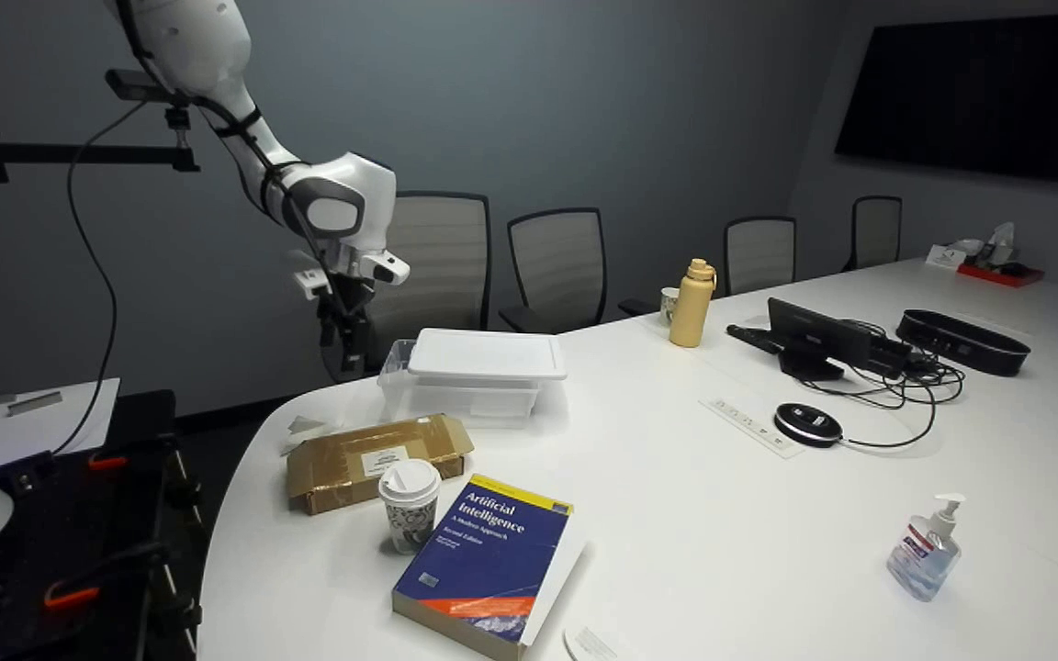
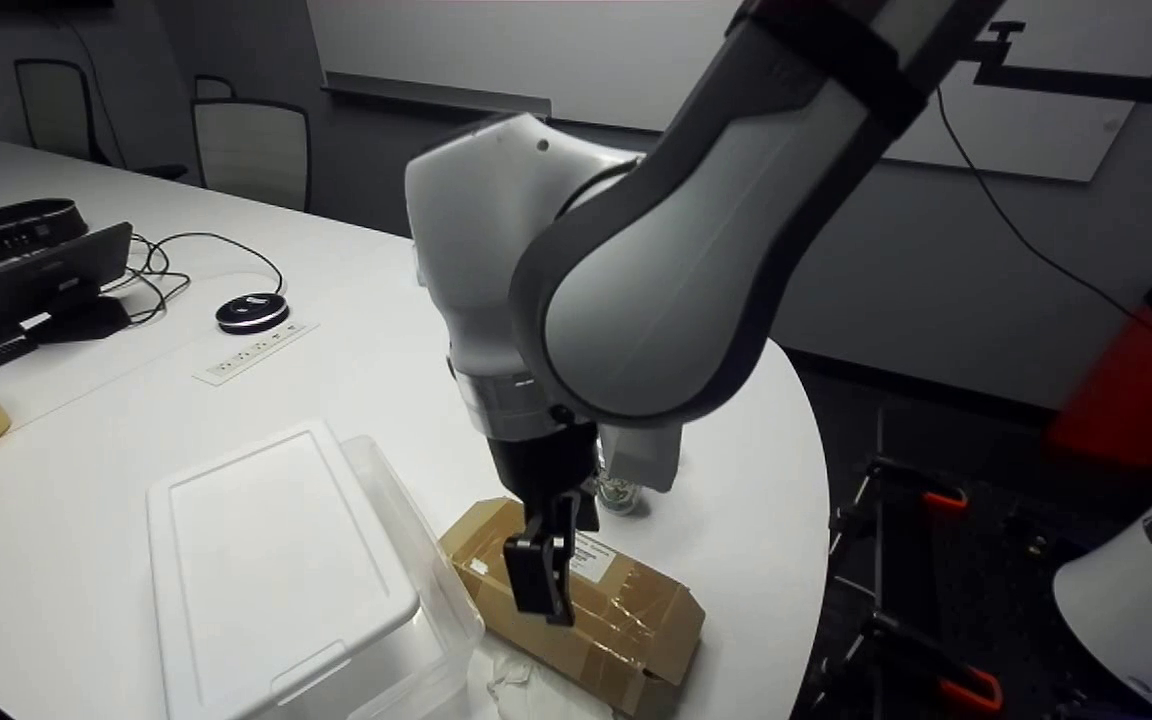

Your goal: Move the white paper to the front closer to the cardboard box

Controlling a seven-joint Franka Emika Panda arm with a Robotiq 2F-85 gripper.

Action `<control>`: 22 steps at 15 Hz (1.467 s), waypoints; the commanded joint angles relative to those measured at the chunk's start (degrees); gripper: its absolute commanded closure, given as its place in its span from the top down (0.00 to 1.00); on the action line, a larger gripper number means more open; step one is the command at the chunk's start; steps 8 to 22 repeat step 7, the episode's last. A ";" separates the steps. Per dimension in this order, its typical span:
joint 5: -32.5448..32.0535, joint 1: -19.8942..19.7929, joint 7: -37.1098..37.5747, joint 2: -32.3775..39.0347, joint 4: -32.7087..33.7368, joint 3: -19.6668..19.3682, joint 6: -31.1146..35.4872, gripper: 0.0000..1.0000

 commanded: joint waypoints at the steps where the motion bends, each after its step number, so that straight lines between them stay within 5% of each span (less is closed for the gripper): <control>1: -1.84 0.37 1.07 -5.53 0.28 -1.15 -7.44 1.00; 7: -2.27 -0.05 1.05 -8.07 1.89 -1.87 -13.24 1.00; 22: -2.27 -0.05 1.05 -8.07 1.89 -1.87 -13.24 1.00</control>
